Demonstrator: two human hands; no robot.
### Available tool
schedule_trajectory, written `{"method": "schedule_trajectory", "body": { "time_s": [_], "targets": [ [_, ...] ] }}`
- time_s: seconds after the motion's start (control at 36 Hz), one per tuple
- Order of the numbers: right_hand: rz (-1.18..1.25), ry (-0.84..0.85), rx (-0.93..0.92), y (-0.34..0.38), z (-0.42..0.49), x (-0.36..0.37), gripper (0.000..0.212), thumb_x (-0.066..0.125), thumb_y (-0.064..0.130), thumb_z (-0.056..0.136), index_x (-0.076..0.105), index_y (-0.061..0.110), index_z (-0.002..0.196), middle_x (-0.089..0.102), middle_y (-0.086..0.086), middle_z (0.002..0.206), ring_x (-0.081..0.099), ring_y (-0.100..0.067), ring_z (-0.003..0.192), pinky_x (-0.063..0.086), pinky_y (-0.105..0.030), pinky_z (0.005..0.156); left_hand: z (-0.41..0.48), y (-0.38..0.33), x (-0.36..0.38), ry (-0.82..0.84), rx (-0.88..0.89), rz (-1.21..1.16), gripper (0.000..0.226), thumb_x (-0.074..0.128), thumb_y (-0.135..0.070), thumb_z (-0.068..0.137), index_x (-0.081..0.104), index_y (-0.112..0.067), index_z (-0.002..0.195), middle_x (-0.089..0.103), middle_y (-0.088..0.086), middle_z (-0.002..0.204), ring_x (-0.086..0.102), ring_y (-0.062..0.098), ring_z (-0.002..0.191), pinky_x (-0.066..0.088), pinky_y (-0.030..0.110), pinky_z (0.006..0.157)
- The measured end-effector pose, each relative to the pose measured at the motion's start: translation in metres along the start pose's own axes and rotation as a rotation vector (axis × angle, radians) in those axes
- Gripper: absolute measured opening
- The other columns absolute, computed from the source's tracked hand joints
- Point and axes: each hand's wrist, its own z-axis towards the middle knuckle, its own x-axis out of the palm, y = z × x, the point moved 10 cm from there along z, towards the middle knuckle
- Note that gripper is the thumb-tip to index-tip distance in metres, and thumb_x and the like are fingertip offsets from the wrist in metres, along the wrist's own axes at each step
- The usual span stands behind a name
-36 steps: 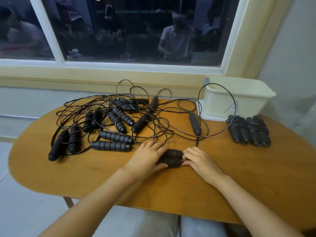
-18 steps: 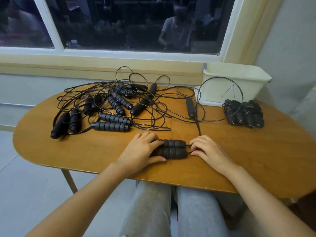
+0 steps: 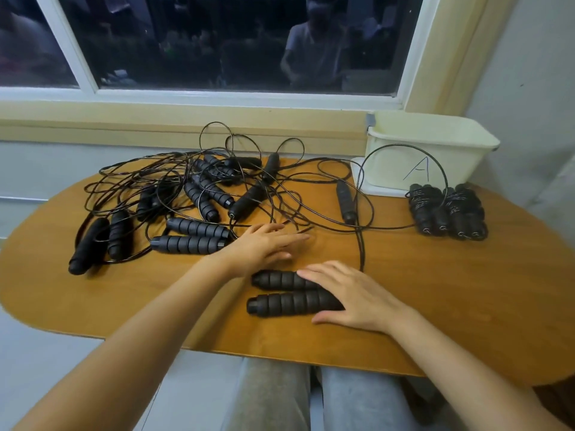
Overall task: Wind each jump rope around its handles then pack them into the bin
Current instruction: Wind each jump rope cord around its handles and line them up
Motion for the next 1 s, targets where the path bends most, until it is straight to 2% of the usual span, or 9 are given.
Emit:
{"method": "schedule_trajectory", "body": {
  "time_s": [0.06,0.14,0.28,0.47,0.56,0.72,0.81,0.92,1.0],
  "targets": [
    [-0.017,-0.031,-0.015,-0.001,0.003,0.0,0.075,0.04,0.071,0.09,0.024,0.036,0.154,0.039,0.007,0.15,0.033,-0.009,0.135,0.04,-0.033,0.108,0.009,0.013,0.011,0.074,-0.014,0.107,0.06,0.035,-0.046,0.103,0.002,-0.048,0.153,0.009,-0.016,0.163,0.004,0.019,0.151,0.002,0.051,0.122],
    [-0.014,-0.049,-0.034,-0.004,0.006,-0.001,0.067,0.039,0.066,0.094,0.025,0.039,0.153,0.044,0.004,0.145,0.039,-0.012,0.131,0.041,-0.034,0.105,0.024,0.029,0.019,0.125,-0.05,0.134,0.058,0.029,-0.045,0.104,-0.003,-0.046,0.153,0.002,-0.017,0.163,-0.002,0.019,0.152,-0.003,0.05,0.122],
    [0.007,-0.036,-0.014,-0.009,0.01,0.003,0.064,0.039,0.064,0.096,0.021,0.043,0.153,0.041,0.004,0.146,0.039,-0.011,0.131,0.04,-0.033,0.107,0.05,0.053,0.013,0.079,-0.138,0.166,0.051,0.024,-0.039,0.107,0.007,-0.042,0.155,0.009,-0.016,0.164,0.004,0.018,0.152,0.002,0.051,0.122],
    [0.04,-0.053,0.021,-0.015,0.01,0.001,0.066,0.044,0.064,0.095,0.022,0.042,0.153,0.041,0.006,0.146,0.037,-0.008,0.129,0.032,-0.027,0.107,0.066,0.088,-0.016,-0.091,-0.537,0.257,0.057,0.038,-0.011,0.101,0.027,-0.03,0.153,0.018,0.0,0.164,0.02,0.03,0.148,-0.002,0.053,0.122],
    [0.043,-0.049,0.025,-0.016,0.011,0.002,0.067,0.047,0.063,0.094,0.022,0.042,0.153,0.042,0.007,0.145,0.038,-0.008,0.128,0.032,-0.027,0.107,0.076,0.074,-0.008,0.007,-0.512,0.196,0.058,0.043,-0.012,0.1,0.029,-0.032,0.152,0.023,0.006,0.162,0.015,0.031,0.15,-0.003,0.059,0.119],
    [0.042,-0.077,0.019,-0.016,0.01,0.001,0.067,0.049,0.063,0.094,0.026,0.041,0.153,0.042,0.008,0.144,0.04,-0.009,0.128,0.039,-0.033,0.107,0.057,0.041,0.004,0.22,-0.39,0.044,0.053,0.044,-0.052,0.1,0.029,-0.044,0.151,0.018,0.009,0.163,0.01,0.04,0.149,0.003,0.065,0.116],
    [0.04,-0.09,0.024,-0.016,0.01,0.0,0.069,0.05,0.065,0.092,0.026,0.043,0.152,0.04,0.008,0.147,0.037,-0.01,0.132,0.039,-0.037,0.108,0.046,0.032,0.001,0.174,-0.263,-0.089,0.054,0.051,-0.06,0.092,0.039,-0.048,0.144,0.026,0.005,0.161,0.01,0.034,0.151,0.013,0.067,0.115],
    [0.031,-0.09,0.045,-0.015,0.007,-0.002,0.076,0.051,0.07,0.088,0.025,0.041,0.153,0.035,0.007,0.152,0.031,-0.011,0.136,0.032,-0.033,0.111,0.022,0.006,-0.023,0.033,-0.139,-0.349,0.038,0.065,-0.039,0.092,0.063,-0.031,0.129,0.035,0.007,0.157,0.011,0.021,0.152,0.018,0.055,0.119],
    [0.059,-0.117,0.071,-0.016,0.003,-0.006,0.078,0.051,0.072,0.086,0.028,0.038,0.153,0.036,0.008,0.151,0.032,-0.008,0.136,0.031,-0.029,0.11,0.002,-0.013,-0.042,-0.079,-0.092,-0.404,0.03,0.07,-0.03,0.089,0.072,-0.024,0.118,0.035,0.009,0.156,0.021,0.019,0.149,0.025,0.044,0.119]
  ]
}}
